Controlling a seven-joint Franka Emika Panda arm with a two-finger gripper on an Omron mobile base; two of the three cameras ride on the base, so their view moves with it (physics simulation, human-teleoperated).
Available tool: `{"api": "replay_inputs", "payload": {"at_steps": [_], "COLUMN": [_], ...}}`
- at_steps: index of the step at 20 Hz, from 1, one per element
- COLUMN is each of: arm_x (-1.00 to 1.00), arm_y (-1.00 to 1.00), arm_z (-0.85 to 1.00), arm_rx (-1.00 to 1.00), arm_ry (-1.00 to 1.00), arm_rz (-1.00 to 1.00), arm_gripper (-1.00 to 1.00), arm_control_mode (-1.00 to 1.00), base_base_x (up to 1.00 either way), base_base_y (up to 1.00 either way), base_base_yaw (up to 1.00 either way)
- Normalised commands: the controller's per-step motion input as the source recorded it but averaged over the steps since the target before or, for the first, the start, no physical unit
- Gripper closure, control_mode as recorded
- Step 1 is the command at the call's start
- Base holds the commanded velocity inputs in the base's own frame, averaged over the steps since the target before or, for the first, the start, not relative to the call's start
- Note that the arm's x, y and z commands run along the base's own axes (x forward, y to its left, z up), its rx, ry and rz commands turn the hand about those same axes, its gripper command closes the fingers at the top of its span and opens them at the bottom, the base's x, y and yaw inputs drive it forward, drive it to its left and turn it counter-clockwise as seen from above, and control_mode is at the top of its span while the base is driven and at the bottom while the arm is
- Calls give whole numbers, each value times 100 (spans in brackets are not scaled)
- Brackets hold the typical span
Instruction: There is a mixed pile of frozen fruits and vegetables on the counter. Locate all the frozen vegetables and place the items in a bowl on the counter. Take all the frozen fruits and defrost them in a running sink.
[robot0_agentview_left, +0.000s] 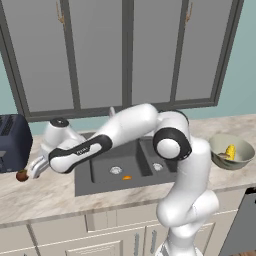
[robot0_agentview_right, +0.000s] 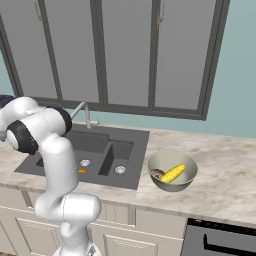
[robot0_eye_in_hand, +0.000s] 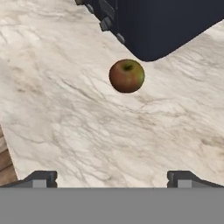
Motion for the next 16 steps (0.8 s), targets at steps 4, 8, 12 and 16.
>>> {"api": "replay_inputs", "payload": {"at_steps": [4, 8, 12, 16], "arm_x": [5, 15, 17, 16], "arm_y": [18, 20, 20, 23], "arm_z": [0, -1, -3, -5], "arm_rx": [1, -3, -3, -4], "arm_ry": [-3, 0, 0, 0], "arm_rz": [-2, -4, -4, -5], "arm_gripper": [-100, -100, -100, -100], "arm_control_mode": [-100, -100, -100, -100], "base_base_x": [0, 0, 0, 0], "base_base_y": [0, 0, 0, 0], "base_base_yaw": [0, 0, 0, 0]}}
